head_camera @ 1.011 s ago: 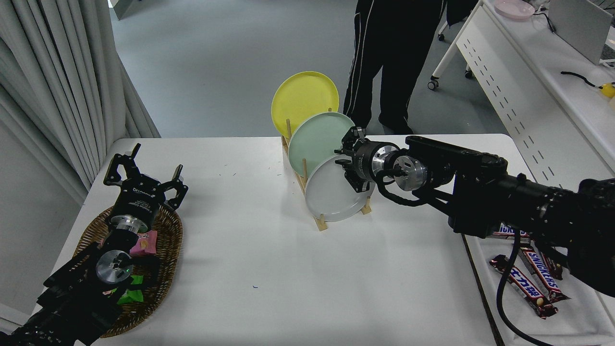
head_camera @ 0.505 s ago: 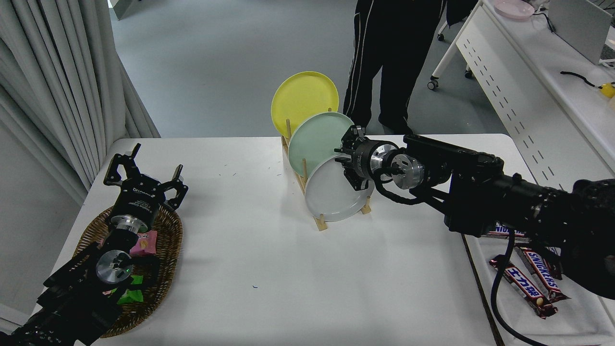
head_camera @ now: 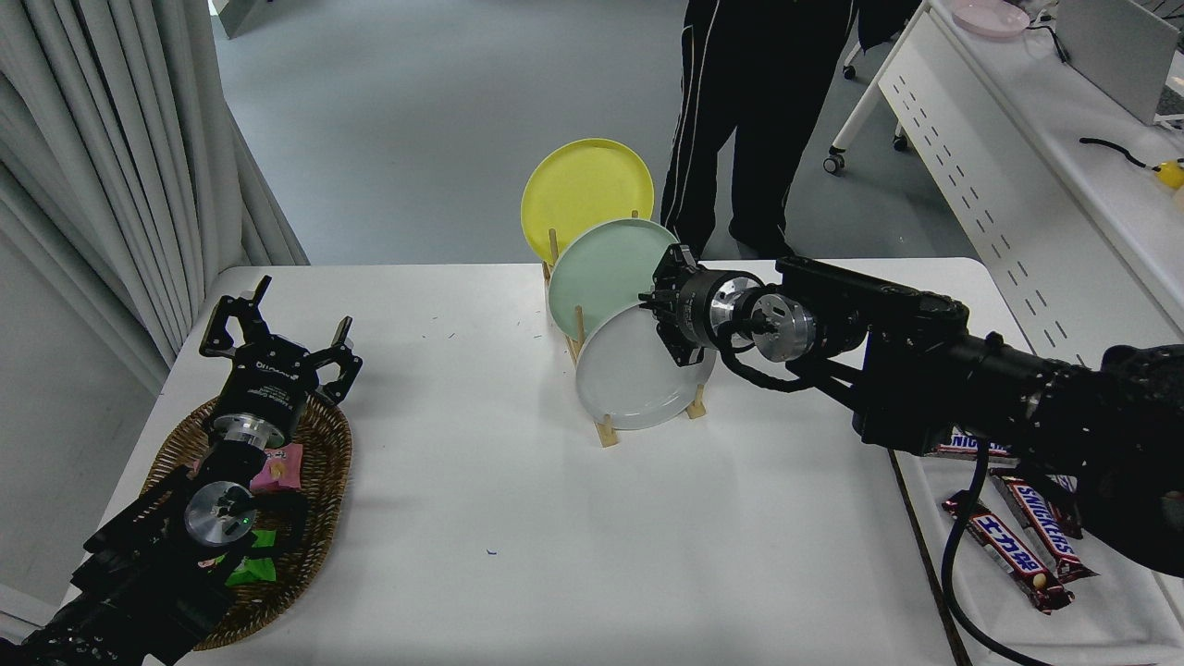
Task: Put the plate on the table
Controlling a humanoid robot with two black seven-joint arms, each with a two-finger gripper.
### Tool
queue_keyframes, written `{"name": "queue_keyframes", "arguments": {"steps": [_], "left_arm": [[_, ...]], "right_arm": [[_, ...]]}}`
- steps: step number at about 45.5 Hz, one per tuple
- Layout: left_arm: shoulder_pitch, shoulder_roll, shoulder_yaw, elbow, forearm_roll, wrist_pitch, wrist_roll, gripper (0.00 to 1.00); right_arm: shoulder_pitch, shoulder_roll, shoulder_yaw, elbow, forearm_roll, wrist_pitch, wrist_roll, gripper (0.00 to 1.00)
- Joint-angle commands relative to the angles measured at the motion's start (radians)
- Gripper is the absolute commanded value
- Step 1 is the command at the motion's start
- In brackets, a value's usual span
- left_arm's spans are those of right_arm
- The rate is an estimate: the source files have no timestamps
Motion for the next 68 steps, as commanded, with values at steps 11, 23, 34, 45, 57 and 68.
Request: {"name": "queue_keyframes", "arguments": {"steps": [11, 23, 34, 45, 57, 68], "left_arm": [[0.0, 0.001, -0.002, 0.0, 0.0, 0.0, 0.0, 1.0], [0.0, 0.001, -0.002, 0.0, 0.0, 0.0, 0.0, 1.0], [0.0, -0.001, 0.0, 0.0, 0.0, 0.0, 0.0, 1.0], [0.0, 0.001, 0.0, 0.0, 0.0, 0.0, 0.0, 1.0], [0.0, -0.001, 0.0, 0.0, 0.0, 0.0, 0.0, 1.0], [0.0, 0.001, 0.0, 0.0, 0.0, 0.0, 0.0, 1.0]], "right_arm": [[0.095, -0.08, 0.084, 0.086, 0.005, -0.009, -0.119, 0.0], [0.104, -0.117, 0.233, 0.209, 0.158, -0.137, -0.183, 0.0], [0.103, -0.149, 0.302, 0.342, 0.318, -0.349, -0.205, 0.0], [0.04, -0.235, 0.363, 0.408, 0.428, -0.487, -0.263, 0.0], [-0.089, -0.264, 0.415, 0.419, 0.476, -0.57, -0.304, 0.0], [-0.172, -0.26, 0.468, 0.422, 0.477, -0.57, -0.294, 0.0]]}}
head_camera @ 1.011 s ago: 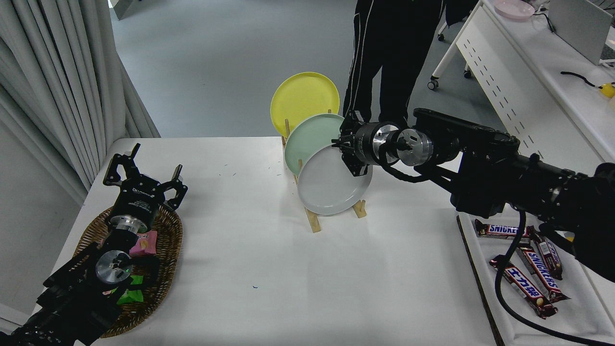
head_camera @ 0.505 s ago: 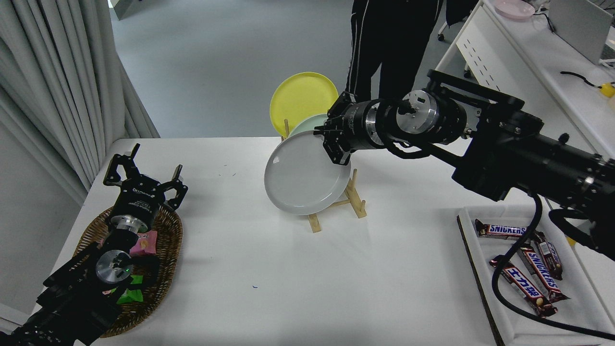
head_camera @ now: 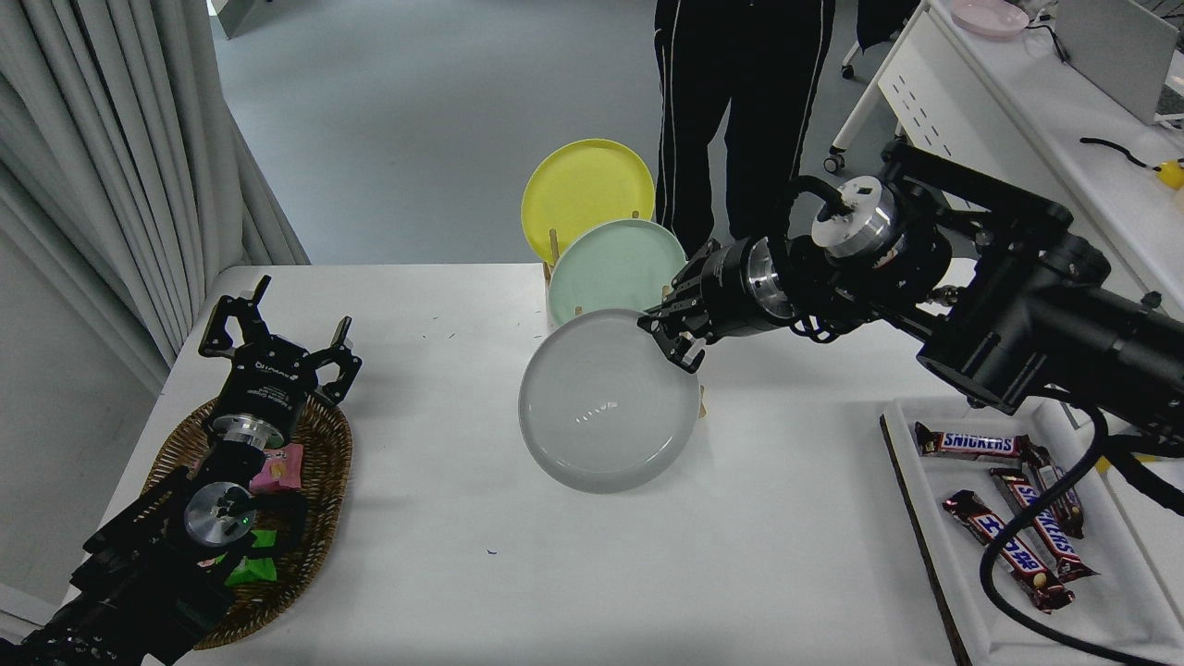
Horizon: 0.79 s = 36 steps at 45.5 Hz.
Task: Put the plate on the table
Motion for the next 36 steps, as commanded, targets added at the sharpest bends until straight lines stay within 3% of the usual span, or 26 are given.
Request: {"name": "queue_keyframes", "arguments": {"steps": [1, 11, 19, 36], "left_arm": [[0.0, 0.0, -0.001, 0.0, 0.0, 0.0, 0.0, 1.0], [0.0, -0.001, 0.0, 0.0, 0.0, 0.0, 0.0, 1.0], [0.0, -0.001, 0.0, 0.0, 0.0, 0.0, 0.0, 1.0], [0.0, -0.001, 0.0, 0.0, 0.0, 0.0, 0.0, 1.0]], "right_arm": [[-0.096, -0.008, 0.064, 0.0, 0.032, -0.026, -0.005, 0.0], [-0.277, 0.032, 0.231, -0.096, 0.042, -0.026, -0.004, 0.0], [-0.293, 0.101, 0.202, -0.218, 0.045, -0.026, -0.004, 0.0], [-0.353, 0.155, 0.187, -0.254, 0.051, -0.026, -0.005, 0.0]]}}
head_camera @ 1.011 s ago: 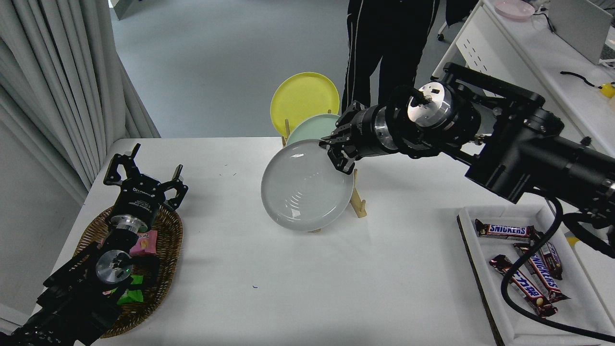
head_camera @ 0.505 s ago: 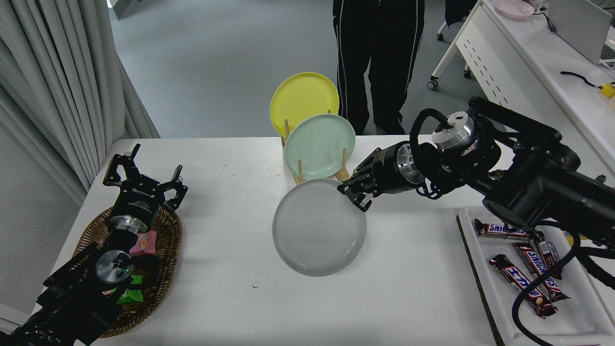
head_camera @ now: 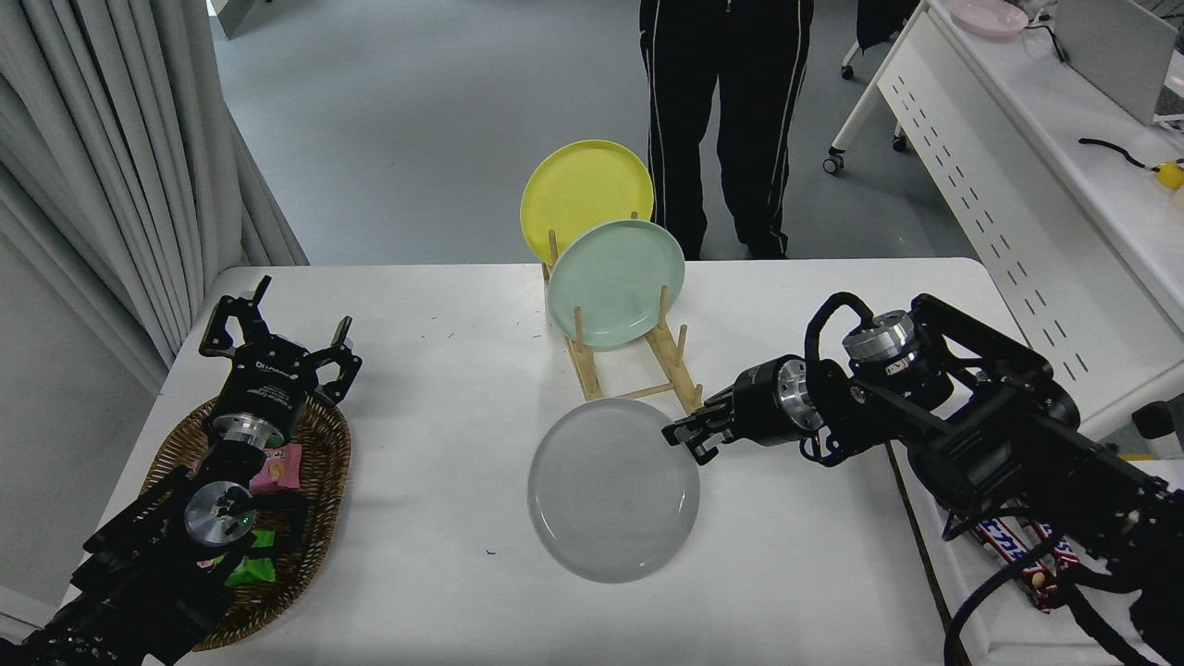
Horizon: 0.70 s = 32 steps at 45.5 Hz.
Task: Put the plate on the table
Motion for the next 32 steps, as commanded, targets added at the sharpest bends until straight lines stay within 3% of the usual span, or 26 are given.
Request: {"name": "queue_keyframes", "arguments": {"steps": [1, 32], "left_arm": [[0.0, 0.0, 0.0, 0.0, 0.0, 0.0, 0.0, 1.0], [0.0, 0.001, 0.0, 0.0, 0.0, 0.0, 0.0, 1.0]], "right_arm": [[-0.052, 0.047, 0.002, -0.048, 0.005, -0.001, -0.001, 0.0], [-0.111, 0.101, -0.001, -0.096, 0.0, -0.001, -0.001, 0.0]]}}
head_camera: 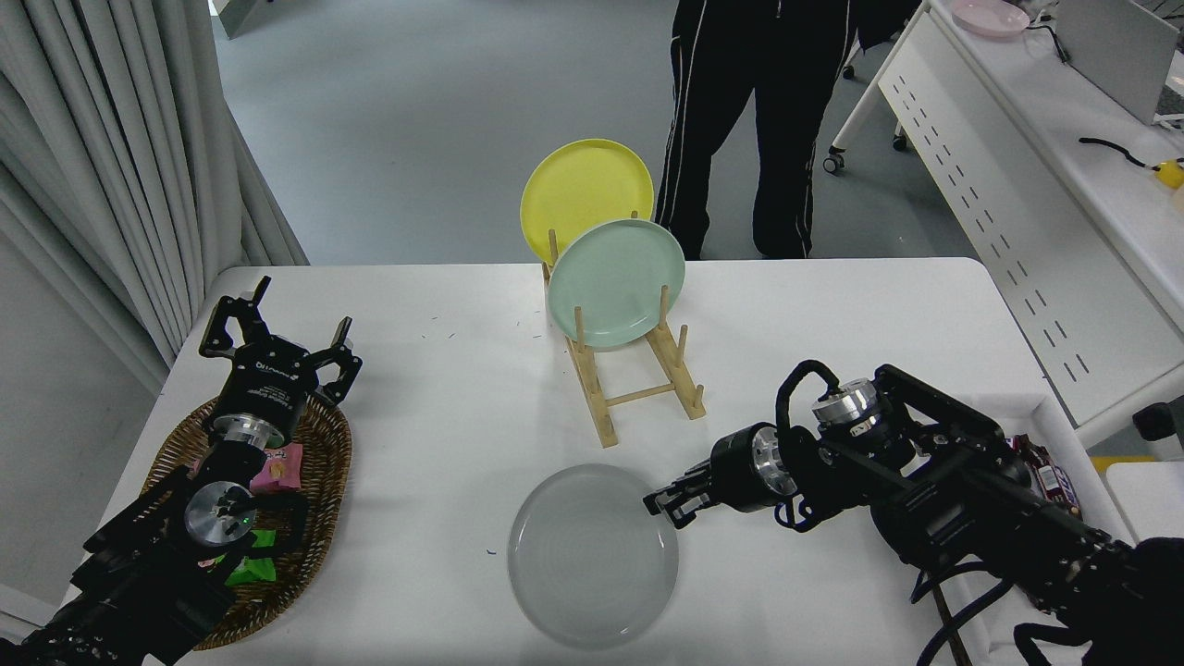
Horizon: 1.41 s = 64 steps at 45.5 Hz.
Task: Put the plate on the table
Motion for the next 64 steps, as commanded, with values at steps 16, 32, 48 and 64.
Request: {"name": "queue_keyframes", "arguments": {"steps": [16, 32, 48, 64], "left_arm": [[0.0, -0.001, 0.0, 0.0, 0.0, 0.0, 0.0, 1.0], [0.0, -0.001, -0.001, 0.0, 0.0, 0.0, 0.002, 1.0], [0.0, -0.001, -0.001, -0.001, 0.0, 0.0, 0.0, 1.0], [0.0, 0.001, 0.0, 0.0, 0.0, 0.0, 0.0, 1.0]], "right_arm": [[-0.012, 0.007, -0.003, -0.025, -0.007, 0.0, 0.001, 0.0], [-0.009, 0.005, -0.005, -0.032, -0.012, 0.0, 0.001, 0.0], [-0.007, 0.013, -0.005, -0.071, -0.03, 0.0, 0.001, 0.0], [-0.003, 0.022, 0.015, -0.07, -0.032, 0.0, 0.001, 0.92]]}}
